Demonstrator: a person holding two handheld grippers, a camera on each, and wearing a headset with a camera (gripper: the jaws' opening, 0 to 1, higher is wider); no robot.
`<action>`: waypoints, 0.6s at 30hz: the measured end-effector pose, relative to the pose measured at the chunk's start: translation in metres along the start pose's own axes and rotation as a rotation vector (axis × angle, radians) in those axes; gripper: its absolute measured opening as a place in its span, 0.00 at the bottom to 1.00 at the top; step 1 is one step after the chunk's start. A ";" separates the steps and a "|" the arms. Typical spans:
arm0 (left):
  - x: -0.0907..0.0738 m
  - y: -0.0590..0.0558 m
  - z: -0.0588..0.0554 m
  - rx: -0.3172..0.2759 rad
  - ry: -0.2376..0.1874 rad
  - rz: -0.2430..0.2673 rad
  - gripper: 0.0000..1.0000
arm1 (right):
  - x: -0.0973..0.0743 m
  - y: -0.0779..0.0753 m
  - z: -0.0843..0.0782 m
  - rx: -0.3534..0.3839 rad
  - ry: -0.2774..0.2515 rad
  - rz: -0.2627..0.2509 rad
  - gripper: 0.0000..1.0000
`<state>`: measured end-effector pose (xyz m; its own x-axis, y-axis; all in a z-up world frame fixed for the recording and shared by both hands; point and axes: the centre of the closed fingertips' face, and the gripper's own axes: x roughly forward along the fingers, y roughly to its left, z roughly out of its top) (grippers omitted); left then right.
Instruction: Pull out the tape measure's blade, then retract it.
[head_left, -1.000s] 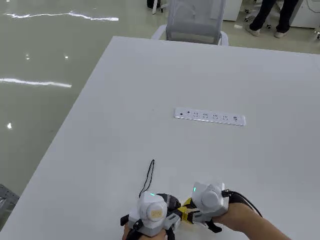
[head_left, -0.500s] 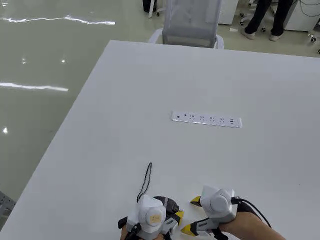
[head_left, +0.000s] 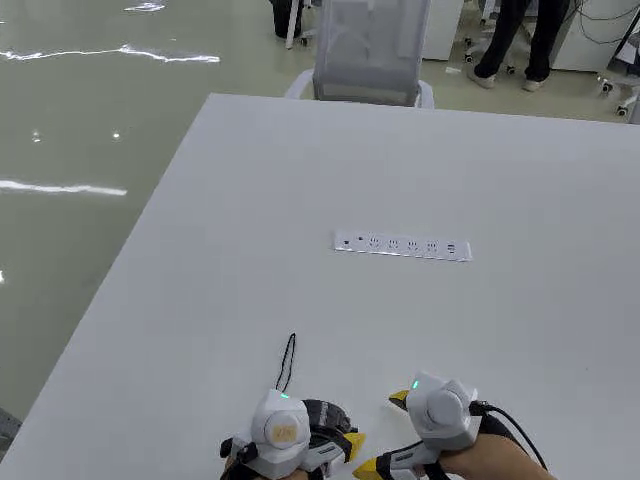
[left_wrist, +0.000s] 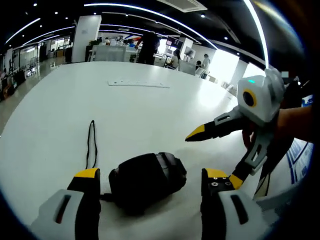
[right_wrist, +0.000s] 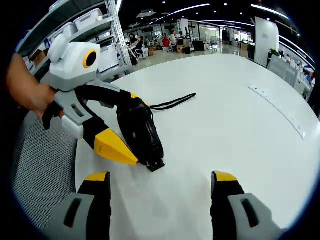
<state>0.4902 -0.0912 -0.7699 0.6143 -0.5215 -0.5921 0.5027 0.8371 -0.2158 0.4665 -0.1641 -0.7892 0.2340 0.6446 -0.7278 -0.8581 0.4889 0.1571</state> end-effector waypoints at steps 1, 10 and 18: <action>-0.003 0.001 0.002 0.019 -0.010 -0.021 0.83 | -0.003 -0.001 0.000 0.008 -0.007 -0.012 0.87; -0.023 0.041 0.001 0.039 -0.021 -0.061 0.99 | -0.025 -0.022 -0.003 0.017 -0.088 -0.154 1.00; -0.046 0.059 -0.005 0.121 -0.006 -0.094 0.99 | -0.044 -0.024 -0.009 0.027 -0.112 -0.204 1.00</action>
<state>0.4885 -0.0171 -0.7596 0.5646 -0.5982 -0.5687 0.6275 0.7587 -0.1750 0.4726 -0.2102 -0.7669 0.4516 0.5916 -0.6679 -0.7759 0.6299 0.0333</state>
